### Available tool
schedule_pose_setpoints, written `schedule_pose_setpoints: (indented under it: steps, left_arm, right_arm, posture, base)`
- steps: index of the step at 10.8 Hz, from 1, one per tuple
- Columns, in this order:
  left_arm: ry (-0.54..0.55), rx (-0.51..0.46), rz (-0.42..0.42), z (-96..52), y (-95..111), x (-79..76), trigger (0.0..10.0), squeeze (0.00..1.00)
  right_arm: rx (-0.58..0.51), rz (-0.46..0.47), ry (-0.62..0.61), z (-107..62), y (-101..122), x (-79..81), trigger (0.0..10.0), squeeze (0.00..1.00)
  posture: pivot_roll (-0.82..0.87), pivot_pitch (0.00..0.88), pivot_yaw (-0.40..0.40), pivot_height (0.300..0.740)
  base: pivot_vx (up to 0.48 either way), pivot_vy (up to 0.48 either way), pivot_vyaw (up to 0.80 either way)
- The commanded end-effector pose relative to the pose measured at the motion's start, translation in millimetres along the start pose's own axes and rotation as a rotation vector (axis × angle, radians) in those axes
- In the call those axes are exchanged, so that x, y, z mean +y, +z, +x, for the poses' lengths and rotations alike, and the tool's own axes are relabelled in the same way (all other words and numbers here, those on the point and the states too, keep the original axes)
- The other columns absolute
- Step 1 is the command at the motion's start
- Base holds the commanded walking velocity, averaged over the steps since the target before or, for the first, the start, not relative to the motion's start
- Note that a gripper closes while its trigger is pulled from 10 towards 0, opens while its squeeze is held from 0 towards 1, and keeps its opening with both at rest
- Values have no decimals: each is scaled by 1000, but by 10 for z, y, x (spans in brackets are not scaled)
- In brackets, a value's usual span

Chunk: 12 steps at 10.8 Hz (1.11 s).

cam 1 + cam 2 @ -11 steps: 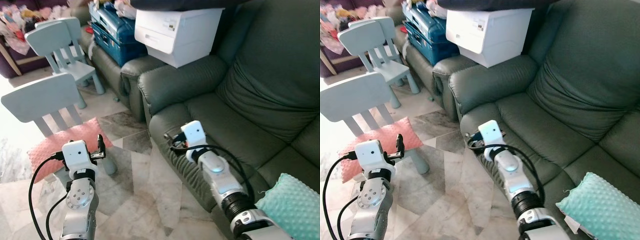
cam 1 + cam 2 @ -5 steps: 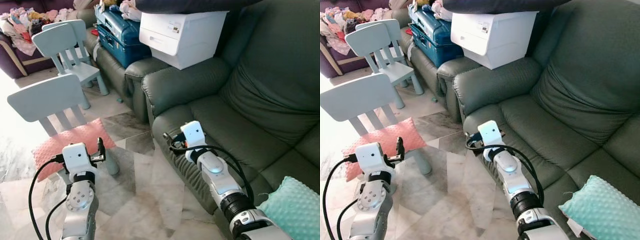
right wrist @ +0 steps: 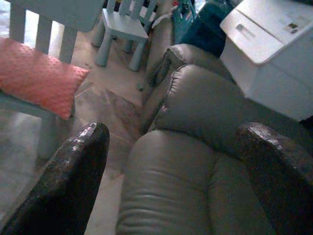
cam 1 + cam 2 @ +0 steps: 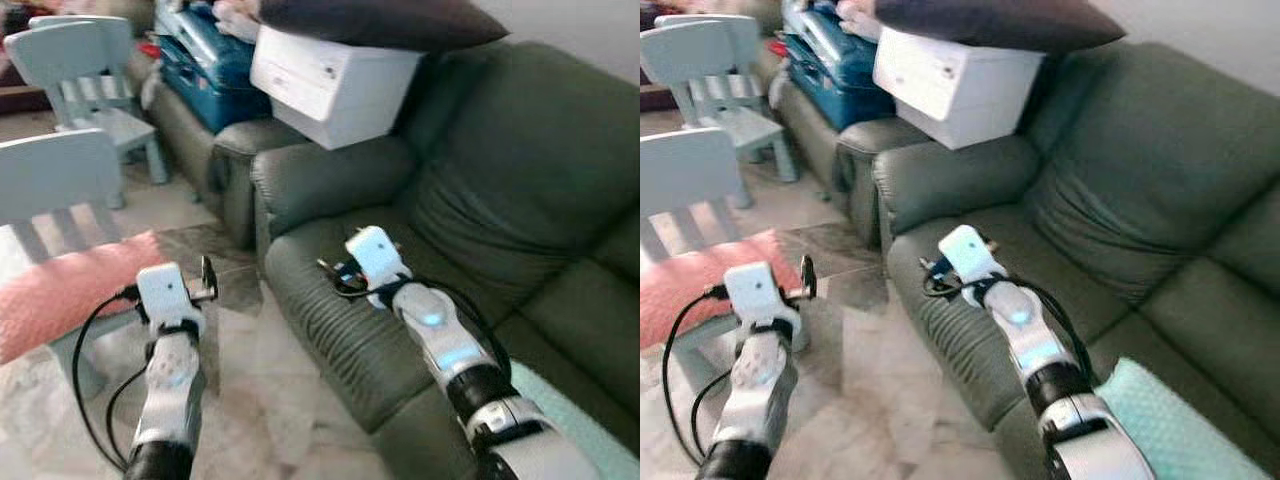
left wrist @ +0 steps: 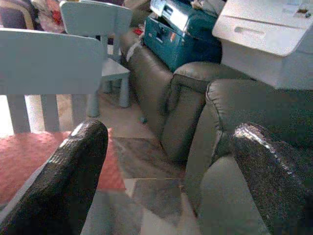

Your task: Move the pillow to the sofa

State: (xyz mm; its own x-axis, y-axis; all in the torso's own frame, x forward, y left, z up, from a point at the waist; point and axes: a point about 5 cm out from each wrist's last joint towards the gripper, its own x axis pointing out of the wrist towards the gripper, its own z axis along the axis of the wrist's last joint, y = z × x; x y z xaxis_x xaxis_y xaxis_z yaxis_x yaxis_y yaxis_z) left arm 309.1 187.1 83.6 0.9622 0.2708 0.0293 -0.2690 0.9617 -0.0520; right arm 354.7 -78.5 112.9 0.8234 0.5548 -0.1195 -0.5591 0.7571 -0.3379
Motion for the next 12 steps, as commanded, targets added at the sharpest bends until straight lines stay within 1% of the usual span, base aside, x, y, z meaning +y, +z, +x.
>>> schedule_pose_setpoints:
  steps: [1,2,3,4,5,6,7,8,9,10,11,12]
  left_arm:
    - [9,2,-25,-3,-2,-29,10000,0]
    - [23,16,-26,-39,-63,19,10000,0]
    - [23,28,-20,-70,-109,38,10000,0]
    - [4,51,0,-126,-178,52,10000,0]
    - [1,49,9,-134,-179,60,10000,0]
    - [14,41,14,-139,-157,133,10000,0]
    - [18,38,22,-152,-153,163,10000,0]
    - [22,36,36,-204,-162,222,10000,0]
    - [23,31,60,-269,-170,252,10000,0]
    - [33,35,54,-301,-181,262,10000,0]
    - [33,41,35,-321,-185,233,10000,0]
    - [22,40,21,-308,-177,174,10000,0]
  right_arm:
    - [16,15,-5,6,-35,10,10000,0]
    - [-2,37,9,30,-26,139,10000,0]
    - [-9,38,23,23,-33,185,10000,0]
    - [-15,60,50,-8,-73,219,10000,0]
    - [-26,94,61,-26,-68,183,10000,0]
    - [-23,79,69,-43,-67,119,10000,0]
    - [-33,63,61,-40,-34,87,10000,0]
    - [-49,77,52,-42,13,41,10000,0]
    - [-62,103,10,-48,18,21,10000,0]
    - [-54,138,-24,-46,-12,28,10000,0]
    - [-52,140,-56,-50,-36,52,10000,0]
    - [-53,126,-61,-59,-29,30,10000,0]
  posture:
    - [-253,38,-121,740]
    - [-244,62,-44,740]
    - [-240,66,-25,740]
    - [-232,69,8,740]
    - [-215,71,24,740]
    - [-206,72,32,740]
    - [-201,72,35,740]
    - [-193,67,33,740]
    - [-194,65,29,740]
    - [-188,63,29,740]
    - [-187,55,29,740]
    - [-205,48,12,740]
  base:
    - [0,0,0]
    - [0,0,0]
    - [0,0,0]
    - [0,0,0]
    - [0,0,0]
    - [0,0,0]
    - [0,0,0]
    - [0,0,0]
    - [0,0,0]
    - [0,0,0]
    - [0,0,0]
    - [0,0,0]
